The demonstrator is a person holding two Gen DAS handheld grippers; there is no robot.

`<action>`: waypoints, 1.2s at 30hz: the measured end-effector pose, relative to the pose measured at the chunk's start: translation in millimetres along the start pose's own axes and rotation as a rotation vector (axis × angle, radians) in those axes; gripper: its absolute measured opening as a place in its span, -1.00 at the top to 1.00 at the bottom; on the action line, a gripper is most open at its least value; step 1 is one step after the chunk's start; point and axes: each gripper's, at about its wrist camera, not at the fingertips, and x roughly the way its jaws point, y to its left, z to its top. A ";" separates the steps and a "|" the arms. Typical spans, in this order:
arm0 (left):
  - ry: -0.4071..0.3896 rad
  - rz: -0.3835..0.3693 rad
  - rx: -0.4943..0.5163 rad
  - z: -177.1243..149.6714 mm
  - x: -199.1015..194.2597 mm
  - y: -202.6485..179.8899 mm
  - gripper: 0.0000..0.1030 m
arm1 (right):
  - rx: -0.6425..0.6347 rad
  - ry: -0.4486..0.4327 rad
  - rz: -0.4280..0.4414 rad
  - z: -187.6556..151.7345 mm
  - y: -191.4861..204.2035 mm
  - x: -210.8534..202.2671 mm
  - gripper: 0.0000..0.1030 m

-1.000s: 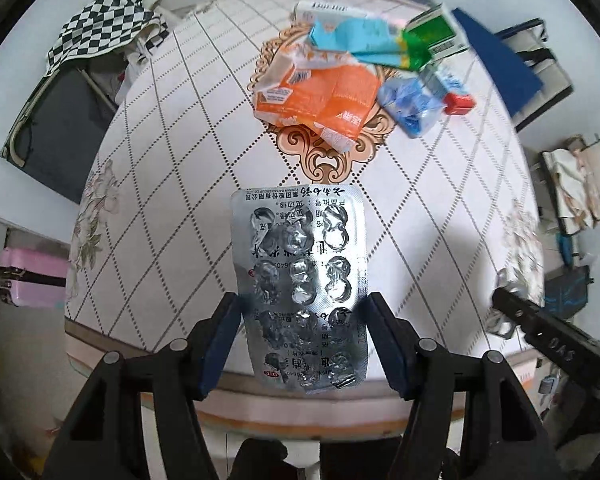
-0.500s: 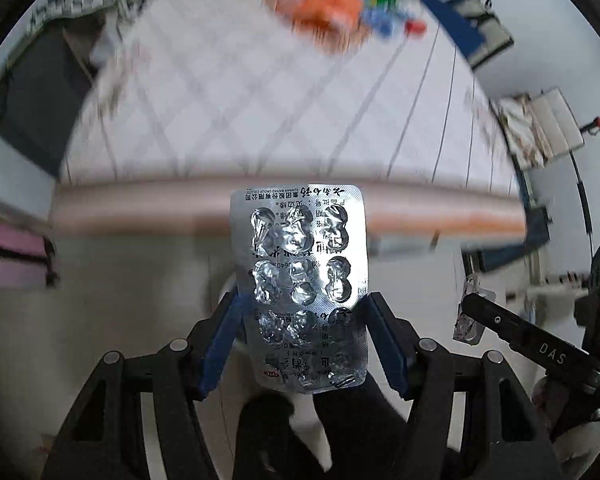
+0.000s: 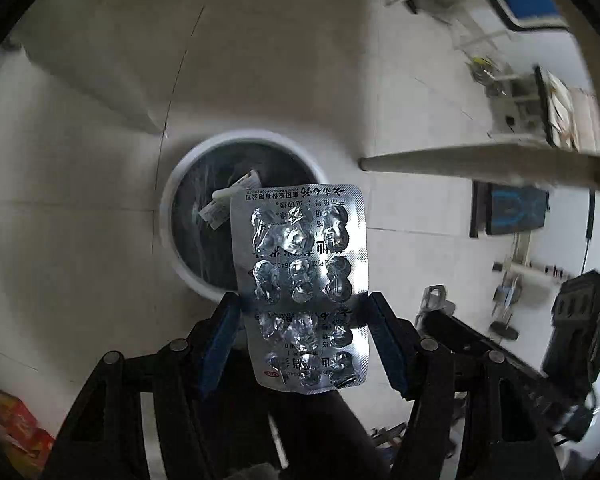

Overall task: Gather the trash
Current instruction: 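Carry both blister packs over the trash bin and open both grippers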

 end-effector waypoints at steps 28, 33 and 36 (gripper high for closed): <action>-0.203 0.402 0.044 -52.5 -66.4 -1.6 -0.96 | -0.283 -0.040 -0.308 2.0 32.3 47.5 -0.96; -0.221 0.409 0.041 -69.2 -103.8 -20.0 -0.96 | -0.280 -0.077 -0.317 -6.5 42.2 -7.1 -0.96; -0.230 0.412 0.040 -79.3 -125.0 -31.8 -0.96 | -0.283 -0.086 -0.314 -14.6 52.5 -38.6 -0.96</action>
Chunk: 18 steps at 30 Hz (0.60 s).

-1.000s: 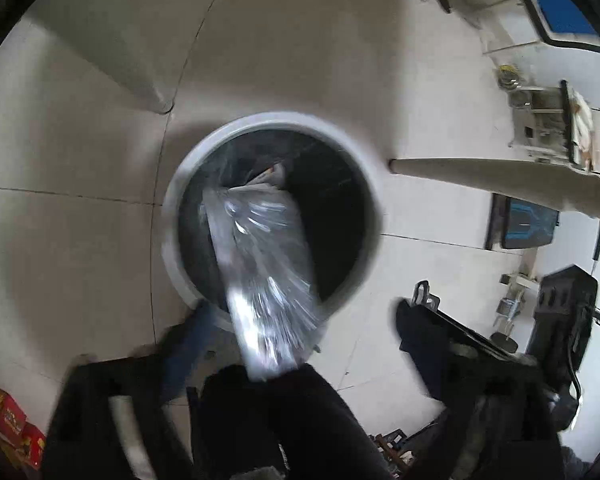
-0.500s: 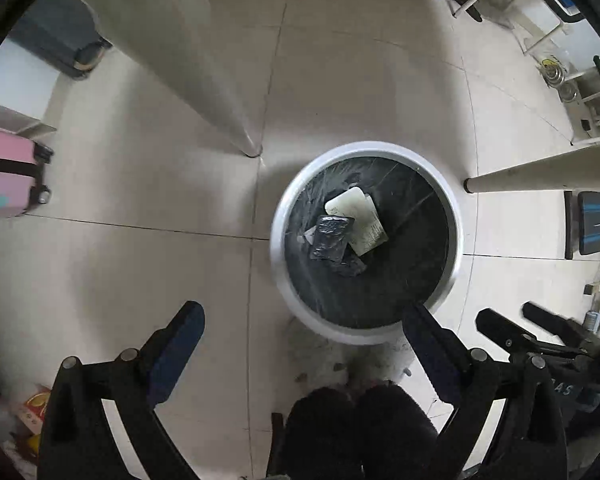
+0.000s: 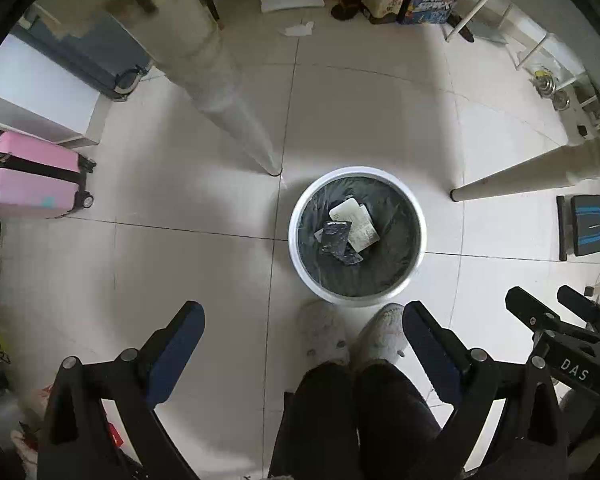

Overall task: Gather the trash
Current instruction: 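Carry both blister packs over the trash bin and open both grippers, then move both grippers back toward the items on the table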

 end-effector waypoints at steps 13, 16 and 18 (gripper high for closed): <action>-0.052 -0.032 0.015 -19.1 -132.2 6.9 -0.96 | -0.023 -0.047 0.036 -26.5 16.7 -169.4 -0.96; -0.078 -0.023 0.023 -17.6 -165.7 9.6 -0.96 | -0.005 -0.063 0.069 -27.9 21.0 -214.5 -0.96; -0.123 -0.022 0.022 -11.5 -192.3 12.1 -0.96 | 0.019 -0.071 0.099 -26.7 24.2 -239.5 -0.96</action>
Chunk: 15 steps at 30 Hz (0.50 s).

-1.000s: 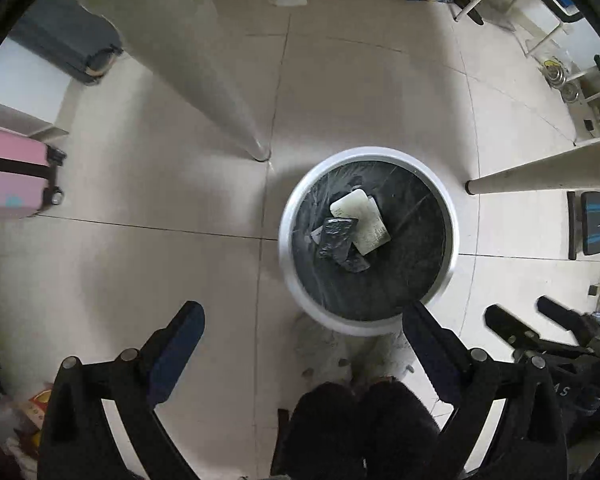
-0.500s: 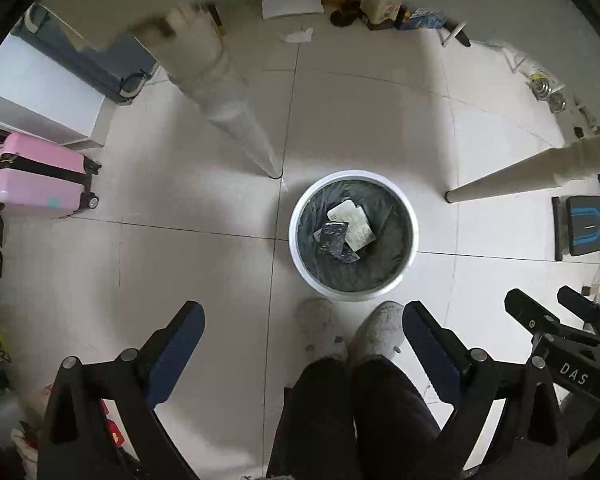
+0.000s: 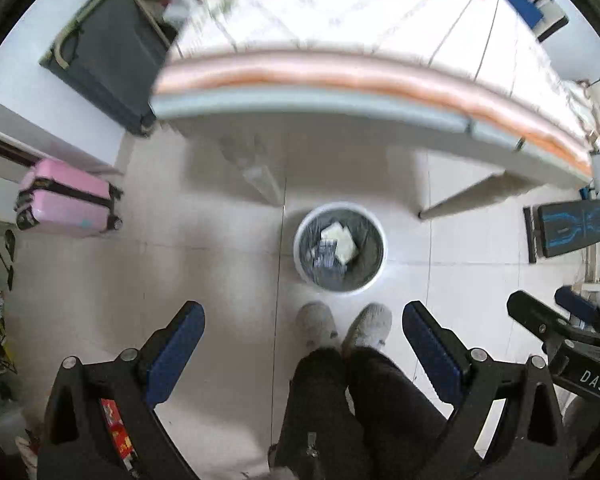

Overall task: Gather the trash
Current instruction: 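Move both grippers back toward the items on the table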

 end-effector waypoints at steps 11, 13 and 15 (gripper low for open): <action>-0.254 0.026 -0.042 114.2 -79.5 -6.3 -1.00 | 0.105 -0.169 0.072 100.0 8.0 -114.0 -0.97; -0.261 0.027 -0.053 138.5 -83.5 -8.4 -1.00 | 0.115 -0.193 0.062 126.7 -0.3 -126.7 -0.97; -0.257 0.031 -0.075 172.3 -81.6 -14.9 -1.00 | 0.122 -0.213 0.047 158.5 -10.4 -134.4 -0.97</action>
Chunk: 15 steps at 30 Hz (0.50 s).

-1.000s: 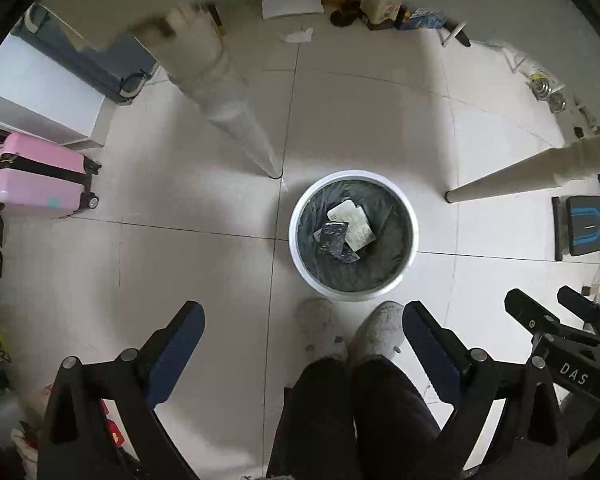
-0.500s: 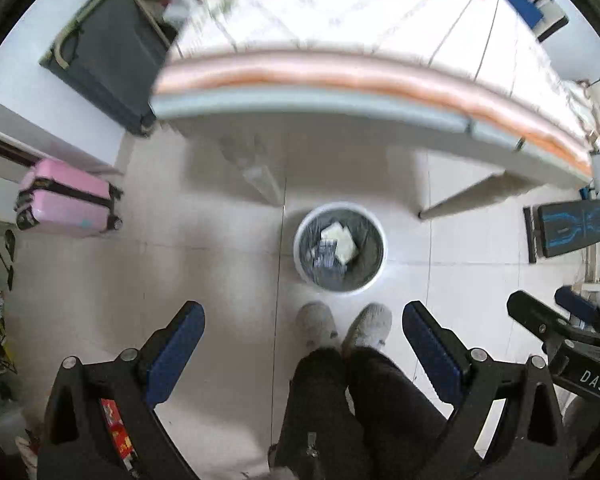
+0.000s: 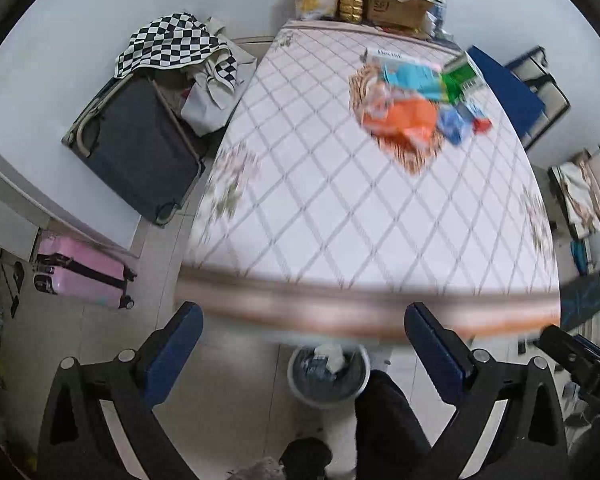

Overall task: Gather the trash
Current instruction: 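Move both grippers back toward the items on the table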

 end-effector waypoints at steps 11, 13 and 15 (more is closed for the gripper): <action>0.204 -0.064 -0.222 148.9 127.4 -58.0 -0.99 | 0.004 -0.017 -0.073 251.0 -56.5 70.5 -0.97; 0.248 -0.079 -0.269 164.1 152.9 -64.8 -0.99 | -0.005 -0.008 -0.099 299.7 -65.9 97.4 -0.97; 0.291 -0.108 -0.339 181.0 181.8 -71.1 -0.99 | -0.012 0.011 -0.103 337.2 -72.0 123.3 -0.96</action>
